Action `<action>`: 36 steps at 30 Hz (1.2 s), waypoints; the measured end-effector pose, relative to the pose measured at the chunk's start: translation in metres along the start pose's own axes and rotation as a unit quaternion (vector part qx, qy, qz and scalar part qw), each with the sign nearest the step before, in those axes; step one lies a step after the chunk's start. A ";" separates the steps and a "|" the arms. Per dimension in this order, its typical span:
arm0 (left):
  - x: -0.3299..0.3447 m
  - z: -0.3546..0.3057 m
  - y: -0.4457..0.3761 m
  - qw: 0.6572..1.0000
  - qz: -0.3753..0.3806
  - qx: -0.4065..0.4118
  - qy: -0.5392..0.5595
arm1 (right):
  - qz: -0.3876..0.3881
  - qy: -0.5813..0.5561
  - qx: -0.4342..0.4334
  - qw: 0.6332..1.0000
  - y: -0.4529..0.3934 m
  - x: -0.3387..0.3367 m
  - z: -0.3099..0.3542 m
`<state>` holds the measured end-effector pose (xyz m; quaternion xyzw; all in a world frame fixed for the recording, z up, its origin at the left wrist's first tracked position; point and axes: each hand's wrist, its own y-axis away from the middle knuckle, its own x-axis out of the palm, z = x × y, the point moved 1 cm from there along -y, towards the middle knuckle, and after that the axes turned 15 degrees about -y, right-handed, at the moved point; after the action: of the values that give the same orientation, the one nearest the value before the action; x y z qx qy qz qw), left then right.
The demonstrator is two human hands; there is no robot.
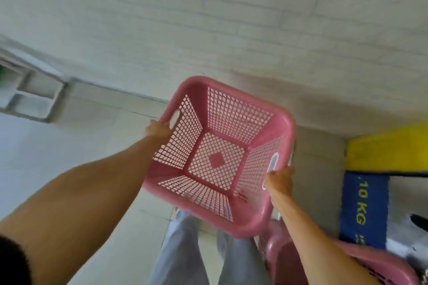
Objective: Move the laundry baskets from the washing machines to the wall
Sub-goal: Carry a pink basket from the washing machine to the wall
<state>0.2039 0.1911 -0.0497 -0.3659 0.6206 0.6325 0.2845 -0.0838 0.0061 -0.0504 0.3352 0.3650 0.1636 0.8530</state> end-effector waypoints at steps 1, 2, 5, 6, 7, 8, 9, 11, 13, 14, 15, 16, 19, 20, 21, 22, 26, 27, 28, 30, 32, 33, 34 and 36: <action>-0.007 0.019 0.000 0.999 -0.004 -0.024 0.021 | 0.010 0.012 -0.015 1.000 0.007 0.008 0.011; -0.014 0.037 0.000 0.998 -0.005 -0.047 0.042 | 0.021 0.024 -0.028 0.999 0.015 0.017 0.020; -0.031 0.087 -0.003 0.992 -0.007 -0.094 0.090 | 0.051 0.047 -0.074 0.995 0.034 0.048 0.044; -0.034 0.102 -0.005 0.989 -0.005 -0.106 0.102 | 0.060 0.053 -0.087 0.993 0.042 0.058 0.052; -0.037 0.116 -0.009 0.986 -0.005 -0.119 0.113 | 0.066 0.061 -0.098 0.991 0.050 0.069 0.060; -0.041 0.130 -0.013 0.984 -0.005 -0.127 0.121 | 0.071 0.073 -0.104 0.989 0.057 0.081 0.067; -0.045 0.143 -0.018 0.982 -0.008 -0.135 0.130 | 0.074 0.084 -0.109 0.988 0.064 0.093 0.072; -0.054 0.167 -0.029 0.976 -0.010 -0.150 0.156 | 0.085 0.092 -0.120 0.985 0.077 0.116 0.082; -0.063 0.190 -0.043 0.971 -0.013 -0.159 0.180 | 0.097 0.097 -0.134 0.981 0.090 0.141 0.090; -0.068 0.202 -0.051 0.967 -0.016 -0.169 0.193 | 0.101 0.097 -0.139 0.980 0.095 0.155 0.093; -0.072 0.213 -0.060 0.963 -0.018 -0.177 0.202 | 0.104 0.099 -0.143 0.979 0.100 0.170 0.095; -0.077 0.224 -0.069 0.961 -0.019 -0.183 0.206 | 0.105 0.101 -0.144 0.979 0.105 0.184 0.096; -0.095 0.248 -0.099 0.962 -0.014 -0.181 0.205 | 0.104 0.101 -0.150 0.978 0.120 0.222 0.101; -0.102 0.256 -0.110 0.962 -0.014 -0.178 0.205 | 0.105 0.101 -0.148 0.978 0.125 0.235 0.102; -0.110 0.264 -0.122 0.963 -0.015 -0.175 0.205 | 0.104 0.102 -0.146 0.979 0.129 0.249 0.104; -0.117 0.272 -0.133 0.963 -0.016 -0.173 0.205 | 0.102 0.103 -0.144 0.979 0.133 0.262 0.105; -0.147 0.298 -0.175 0.964 -0.023 -0.166 0.208 | 0.098 0.116 -0.142 0.978 0.149 0.312 0.115; -0.154 0.302 -0.186 0.963 -0.027 -0.163 0.211 | 0.101 0.115 -0.140 0.978 0.152 0.324 0.118; -0.161 0.306 -0.197 0.964 -0.030 -0.161 0.211 | 0.104 0.116 -0.140 0.978 0.155 0.335 0.121; -0.173 0.314 -0.225 0.965 -0.033 -0.159 0.207 | 0.107 0.124 -0.146 0.976 0.159 0.362 0.129; -0.183 0.321 -0.257 0.965 -0.037 -0.162 0.203 | 0.107 0.131 -0.151 0.974 0.158 0.394 0.138; -0.187 0.324 -0.274 0.966 -0.036 -0.163 0.199 | 0.110 0.138 -0.154 0.972 0.155 0.411 0.142; -0.191 0.328 -0.291 0.966 -0.033 -0.165 0.194 | 0.112 0.146 -0.155 0.971 0.151 0.427 0.147; -0.198 0.337 -0.325 0.967 -0.025 -0.174 0.184 | 0.119 0.166 -0.145 0.968 0.143 0.459 0.157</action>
<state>0.5449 0.5667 -0.0882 -0.5351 0.5330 0.6456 0.1131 0.3381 0.2789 -0.1073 0.2171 0.4312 0.3683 0.7945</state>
